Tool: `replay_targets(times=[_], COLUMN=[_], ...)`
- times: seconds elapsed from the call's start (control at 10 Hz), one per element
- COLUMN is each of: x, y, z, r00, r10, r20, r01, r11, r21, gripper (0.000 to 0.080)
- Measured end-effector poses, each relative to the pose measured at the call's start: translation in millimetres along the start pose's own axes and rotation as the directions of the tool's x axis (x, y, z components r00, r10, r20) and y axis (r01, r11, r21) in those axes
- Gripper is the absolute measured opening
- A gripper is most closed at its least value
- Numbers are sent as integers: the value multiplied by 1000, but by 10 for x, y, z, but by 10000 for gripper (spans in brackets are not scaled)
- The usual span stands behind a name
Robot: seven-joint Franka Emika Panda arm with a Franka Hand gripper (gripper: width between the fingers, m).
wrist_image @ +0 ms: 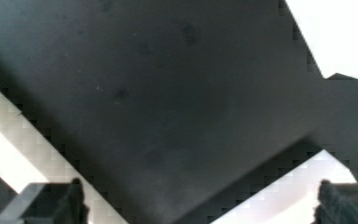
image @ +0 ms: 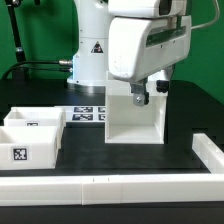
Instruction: Assemble drawer
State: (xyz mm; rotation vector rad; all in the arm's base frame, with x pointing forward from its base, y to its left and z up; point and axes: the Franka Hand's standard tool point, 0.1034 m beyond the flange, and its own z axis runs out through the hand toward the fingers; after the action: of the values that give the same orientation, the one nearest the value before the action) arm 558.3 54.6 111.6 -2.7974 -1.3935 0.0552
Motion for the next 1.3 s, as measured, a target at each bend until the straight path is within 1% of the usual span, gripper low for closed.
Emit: replay_targets(times=[0.1,0.2,0.3,0.4,0.5,0.6,0.7,1.0,1.1,1.2,1.3], x=[-33,-88,-149,-191,-200,-197,-204,-205,-219,-294,-364], y=[-91,-245,-440,-582,-718,-779,-746,-749,-778,-900,-1079], z=[-22,-60,-92,-112,-111,-101,-97,-95,-109,-154,-154], r00=[996,980,959,938,906,909,911,911,886,827,760], r10=[94,195,281,347,423,417,411,411,464,563,650], r20=[-11,-23,-23,-16,-7,-1,-2,-1,-8,-19,-12], r01=[-94,-196,-282,-347,-423,-417,-411,-411,-464,-563,-650], r11=[995,980,959,937,906,909,911,911,886,826,759], r21=[-12,-23,-26,-24,-21,-18,-19,-19,-23,-30,-33], gripper=[649,649,649,649,649,649,649,649,649,649,649])
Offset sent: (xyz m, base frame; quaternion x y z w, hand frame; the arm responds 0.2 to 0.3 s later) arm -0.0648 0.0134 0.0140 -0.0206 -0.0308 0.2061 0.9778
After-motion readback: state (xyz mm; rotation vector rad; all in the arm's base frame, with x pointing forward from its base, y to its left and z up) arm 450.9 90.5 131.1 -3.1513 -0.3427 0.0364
